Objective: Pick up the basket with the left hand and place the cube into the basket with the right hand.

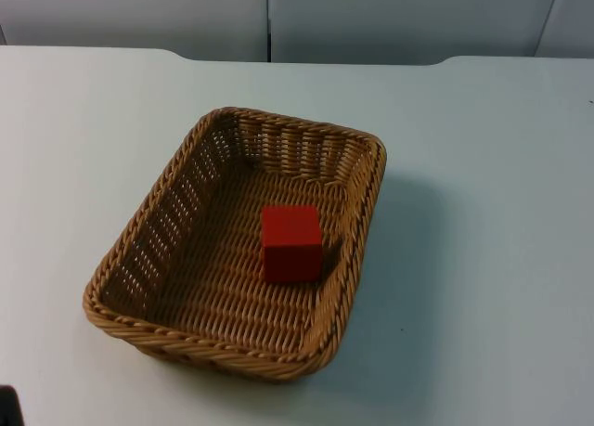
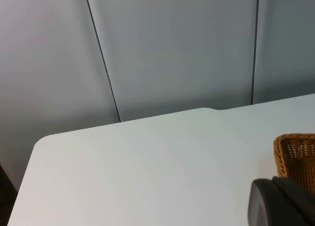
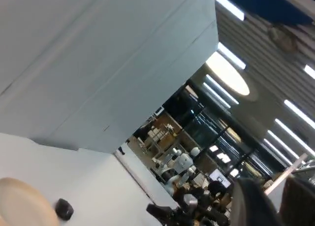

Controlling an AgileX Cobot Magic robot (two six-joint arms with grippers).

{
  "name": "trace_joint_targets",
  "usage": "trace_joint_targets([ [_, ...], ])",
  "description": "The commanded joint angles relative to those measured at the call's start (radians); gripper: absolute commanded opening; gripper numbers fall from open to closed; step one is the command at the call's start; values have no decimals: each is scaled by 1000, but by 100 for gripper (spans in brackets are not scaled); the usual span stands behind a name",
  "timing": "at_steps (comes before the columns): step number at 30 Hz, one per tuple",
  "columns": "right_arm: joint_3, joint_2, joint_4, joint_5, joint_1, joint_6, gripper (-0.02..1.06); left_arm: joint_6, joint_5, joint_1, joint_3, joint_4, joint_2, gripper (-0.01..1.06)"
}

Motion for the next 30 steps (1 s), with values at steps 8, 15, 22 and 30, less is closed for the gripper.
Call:
trace_joint_targets([
  [8,29,-15,37,-285,4,141,20,-5,3,-2,6,-13,-5,0],
  [15,27,-16,37,-285,-16,394,20,-7,6,-2,6,-30,-5,0],
  [22,27,-16,37,-285,-16,586,20,-7,8,-2,6,-39,-5,0],
  [30,43,-16,37,-285,-16,589,13,-7,8,-2,6,-59,-5,0],
])
